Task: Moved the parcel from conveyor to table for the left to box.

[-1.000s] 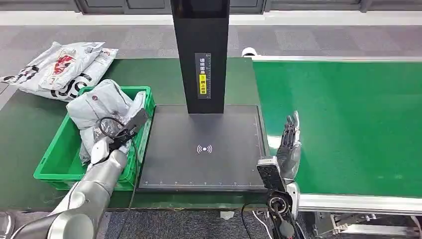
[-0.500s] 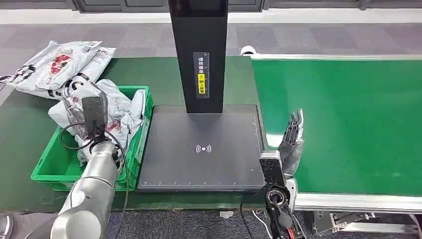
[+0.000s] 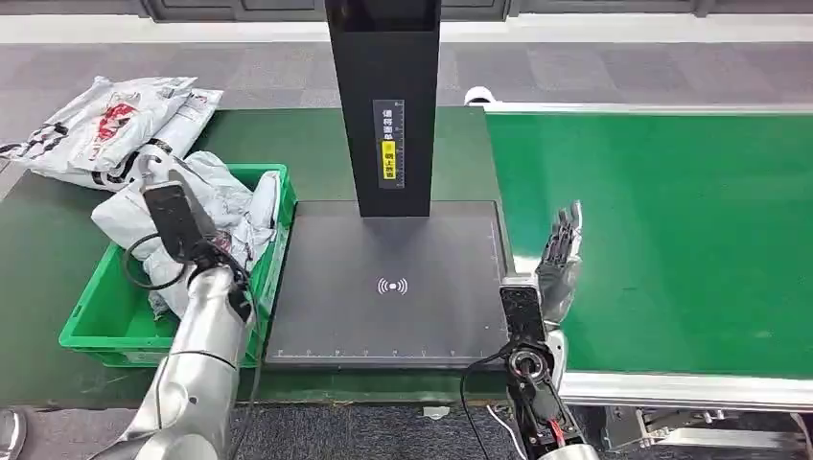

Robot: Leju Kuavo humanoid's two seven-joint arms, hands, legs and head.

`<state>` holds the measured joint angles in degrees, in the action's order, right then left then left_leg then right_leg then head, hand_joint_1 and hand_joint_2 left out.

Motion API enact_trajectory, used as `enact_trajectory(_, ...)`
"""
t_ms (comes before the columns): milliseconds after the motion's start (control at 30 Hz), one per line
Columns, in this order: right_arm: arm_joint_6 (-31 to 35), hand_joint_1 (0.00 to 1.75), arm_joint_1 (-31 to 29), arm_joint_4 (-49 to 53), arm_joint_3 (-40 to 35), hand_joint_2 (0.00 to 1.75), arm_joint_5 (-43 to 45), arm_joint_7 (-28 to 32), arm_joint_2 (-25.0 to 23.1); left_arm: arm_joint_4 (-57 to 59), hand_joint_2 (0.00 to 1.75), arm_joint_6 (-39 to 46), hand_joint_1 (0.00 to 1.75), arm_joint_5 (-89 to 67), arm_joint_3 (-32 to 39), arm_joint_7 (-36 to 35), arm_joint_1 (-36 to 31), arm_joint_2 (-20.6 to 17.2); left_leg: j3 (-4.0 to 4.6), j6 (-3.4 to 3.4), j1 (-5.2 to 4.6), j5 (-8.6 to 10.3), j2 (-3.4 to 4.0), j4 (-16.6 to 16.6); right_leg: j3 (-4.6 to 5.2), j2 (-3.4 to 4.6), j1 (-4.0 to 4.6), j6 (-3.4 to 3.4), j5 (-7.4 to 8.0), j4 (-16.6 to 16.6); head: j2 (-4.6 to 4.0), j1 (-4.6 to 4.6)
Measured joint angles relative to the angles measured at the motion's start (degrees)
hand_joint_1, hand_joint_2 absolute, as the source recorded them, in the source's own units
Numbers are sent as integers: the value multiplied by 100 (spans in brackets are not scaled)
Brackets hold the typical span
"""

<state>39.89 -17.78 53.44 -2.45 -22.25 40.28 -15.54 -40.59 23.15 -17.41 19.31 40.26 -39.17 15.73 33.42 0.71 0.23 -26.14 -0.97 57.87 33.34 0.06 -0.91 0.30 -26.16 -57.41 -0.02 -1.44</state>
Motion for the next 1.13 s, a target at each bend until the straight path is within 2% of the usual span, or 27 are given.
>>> enact_trajectory(100,20,0,-135,-197,0,0,-215,0,-7,88,0,-600,0,268,-798,0,99,175,7,-1,-2,0,2,1,1,2,-3,5,3,0,2,2)
enact_trajectory(133,24,0,-165,-254,0,0,-252,0,-13,114,175,-635,0,319,-1020,0,122,206,7,-2,-4,-1,5,1,4,8,-5,7,5,1,0,0)
enact_trajectory(267,26,0,-248,-414,0,0,-267,2,-37,276,175,-915,0,391,-1610,0,142,326,8,-3,-5,-2,11,2,12,14,-6,7,5,2,2,0)
enact_trajectory(367,-87,0,-421,-610,-63,0,49,0,-55,485,175,-1170,0,697,-1960,0,134,438,13,-2,-5,-1,9,2,16,11,-4,7,5,0,2,2)
enact_trajectory(467,-35,0,-576,-759,-284,0,266,2,-81,660,175,-1184,0,1407,-2605,0,125,444,11,-2,-4,-1,27,2,23,23,-4,5,6,-1,2,0)
enact_trajectory(533,-22,0,-610,-835,-365,0,43,2,-96,743,175,-1021,0,1748,-3086,0,122,448,13,-2,-4,-1,25,2,23,23,-4,5,6,-1,2,0)
enact_trajectory(567,-13,0,-614,-853,-365,175,-49,2,-125,778,175,-929,0,1864,-3320,0,123,448,14,-2,-4,-1,22,2,23,21,-3,5,6,-1,2,2)
enact_trajectory(700,20,0,-580,-927,-358,175,-578,2,-201,953,175,-630,0,2507,-4205,0,146,446,16,-3,-4,-3,27,2,24,23,-4,6,5,0,2,2)
enact_trajectory(800,26,0,-472,-967,-232,175,-805,0,-258,1051,175,-306,0,2587,-4554,0,221,446,17,-4,-4,-4,25,2,24,23,-4,7,4,1,2,2)
enact_trajectory(1133,31,0,-280,-1067,131,175,-1115,0,-350,1185,175,-90,0,2493,-4934,0,429,446,18,-4,-4,-3,25,2,26,22,-4,7,4,1,2,0)
